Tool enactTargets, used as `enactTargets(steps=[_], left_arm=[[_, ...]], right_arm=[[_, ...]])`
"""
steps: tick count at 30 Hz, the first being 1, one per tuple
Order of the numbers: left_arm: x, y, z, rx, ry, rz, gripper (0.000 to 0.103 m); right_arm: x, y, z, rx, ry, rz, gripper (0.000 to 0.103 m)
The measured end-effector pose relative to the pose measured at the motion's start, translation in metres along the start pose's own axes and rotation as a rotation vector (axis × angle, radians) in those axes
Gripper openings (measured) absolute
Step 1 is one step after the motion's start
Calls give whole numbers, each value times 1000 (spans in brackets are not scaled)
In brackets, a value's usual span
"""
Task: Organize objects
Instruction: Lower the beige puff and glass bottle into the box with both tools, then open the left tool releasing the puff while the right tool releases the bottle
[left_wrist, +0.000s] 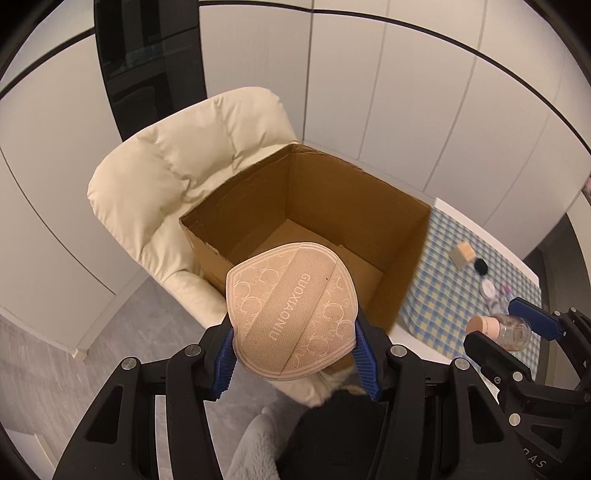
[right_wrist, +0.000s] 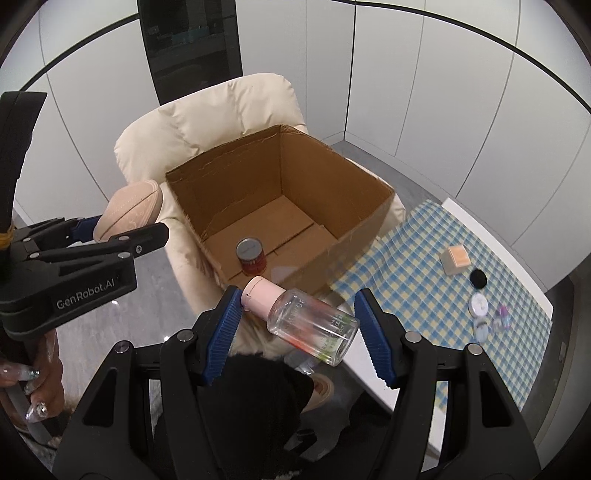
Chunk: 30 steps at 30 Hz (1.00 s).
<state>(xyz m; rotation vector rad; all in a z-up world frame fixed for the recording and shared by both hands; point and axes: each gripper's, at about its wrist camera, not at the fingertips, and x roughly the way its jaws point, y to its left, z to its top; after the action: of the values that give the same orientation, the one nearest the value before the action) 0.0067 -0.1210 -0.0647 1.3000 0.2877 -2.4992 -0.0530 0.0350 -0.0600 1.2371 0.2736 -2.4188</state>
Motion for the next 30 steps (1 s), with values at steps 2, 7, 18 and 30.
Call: enactTargets(steps=[2,7,18,30], left_arm=[[8,3,8,-11,2,5,55],[29,10,27,-36,6,15,55],[88,7,57,-25,57,80,55],[99,4,58,-38,88,81,98]], right_arm=[[13,-1,11,-5,2,3,66],[41,0,33,-15,12,18,66],[112,3,56,-8,92,48,65],[134,1,56,-11,86,-37,103]])
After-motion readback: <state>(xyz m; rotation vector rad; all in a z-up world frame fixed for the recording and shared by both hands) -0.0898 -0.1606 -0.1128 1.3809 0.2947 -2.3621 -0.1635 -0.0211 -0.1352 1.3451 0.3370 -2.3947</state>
